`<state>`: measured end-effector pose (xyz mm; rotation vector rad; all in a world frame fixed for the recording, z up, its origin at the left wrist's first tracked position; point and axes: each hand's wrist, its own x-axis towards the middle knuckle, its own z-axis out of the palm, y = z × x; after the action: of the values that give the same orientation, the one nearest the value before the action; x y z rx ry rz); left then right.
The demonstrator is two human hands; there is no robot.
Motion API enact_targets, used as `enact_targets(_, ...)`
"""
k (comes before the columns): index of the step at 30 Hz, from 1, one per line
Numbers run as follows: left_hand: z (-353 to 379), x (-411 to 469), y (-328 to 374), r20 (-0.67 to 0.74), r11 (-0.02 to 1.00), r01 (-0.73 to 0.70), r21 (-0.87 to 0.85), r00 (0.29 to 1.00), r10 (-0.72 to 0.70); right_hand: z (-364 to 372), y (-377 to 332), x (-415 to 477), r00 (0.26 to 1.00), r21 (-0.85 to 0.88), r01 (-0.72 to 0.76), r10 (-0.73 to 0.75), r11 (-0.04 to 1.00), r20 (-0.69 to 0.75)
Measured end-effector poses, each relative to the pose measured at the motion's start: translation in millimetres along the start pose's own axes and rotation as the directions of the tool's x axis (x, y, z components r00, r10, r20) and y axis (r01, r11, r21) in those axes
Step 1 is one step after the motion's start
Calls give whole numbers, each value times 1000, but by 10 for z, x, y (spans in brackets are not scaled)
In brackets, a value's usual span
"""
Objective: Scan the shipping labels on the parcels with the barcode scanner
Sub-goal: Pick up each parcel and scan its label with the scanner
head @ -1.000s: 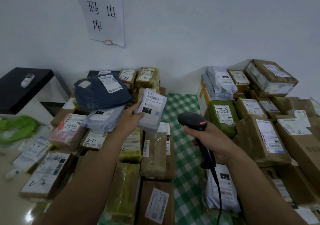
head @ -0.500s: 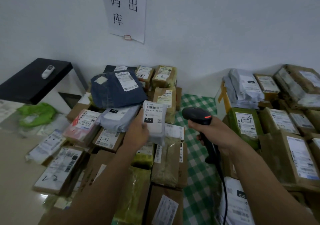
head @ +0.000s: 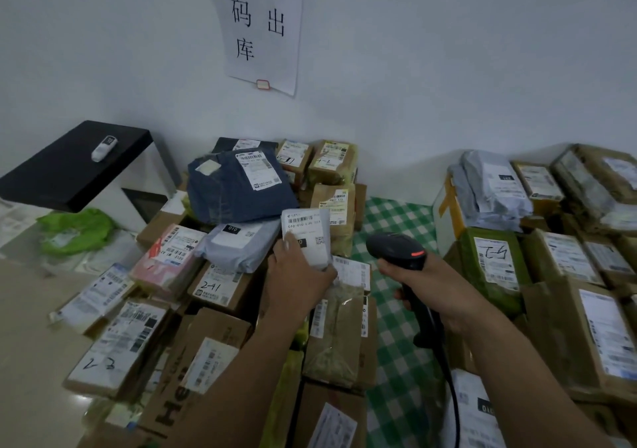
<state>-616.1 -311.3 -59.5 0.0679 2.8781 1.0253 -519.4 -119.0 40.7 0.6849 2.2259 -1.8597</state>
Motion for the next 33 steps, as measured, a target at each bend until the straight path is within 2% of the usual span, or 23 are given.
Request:
enact_targets(2, -39, 19, 76, -87, 991, -89, -100, 993, 80, -65, -14, -15, 1000, 18, 16, -16, 1000, -11)
enact_targets(4, -35, 176, 209, -114, 970, -160, -185, 983, 141, -126, -51, -22, 999, 37, 31, -30, 999, -44)
enact_targets(9, 167, 829, 512, -43, 965, -165, -206, 986, 159, -236, -90, -45, 996, 44, 31, -27, 999, -80)
enact_targets(11, 305, 1048, 493, 13, 975, -168, -142, 985, 172, -277, -64, -64, 996, 51, 20, -15, 998, -90)
enact_targets(13, 425, 1152, 418, 119, 972, -232, 39, 967, 226, -318, -22, -83, 994, 69, 14, -6, 998, -112)
enact_targets(14, 452, 1151, 396, 167, 963, -238, 124, 962, 217, -346, 1, -96, 992, 70, 8, 1, 998, -125)
enact_targets(15, 485, 1108, 378, 188, 970, -205, 129, 966, 179, -374, 17, -122, 990, 72, 4, 6, 997, -138)
enact_targets(17, 533, 972, 347, 117, 983, -176, 51, 979, 169, -426, 52, -190, 988, 74, 7, 4, 997, -155)
enact_targets(19, 525, 707, 377, -33, 949, -312, 49, 949, 314, -462, 106, -307, 986, 93, 13, 3, 996, -166)
enact_targets(21, 560, 361, 433, -67, 913, -402, -71, 915, 398, -496, 198, -458, 985, 106, 1, 17, 994, -171)
enact_targets(23, 603, -90, 504, -5, 879, -425, -217, 901, 434, -534, 319, -644, 985, 133, -19, 41, 991, -170)
enact_targets(25, 729, -479, 499, 99, 863, -420, -280, 881, 462, -556, 424, -833, 985, 143, -42, 65, 989, -159)
enact_targets(28, 1040, -1046, 452, 316, 886, -376, -273, 834, 452, -664, 680, -1183, 982, 195, -90, 120, 977, -147)
enact_targets(31, 1233, -1564, 473, 467, 886, -376, -271, 753, 463, -802, 1000, -1472, 965, 270, -116, 172, 956, -196)
enact_targets(33, 1398, -1812, 455, 561, 900, -316, -299, 705, 434, -878, 1174, -1632, 951, 302, -128, 204, 945, -233)
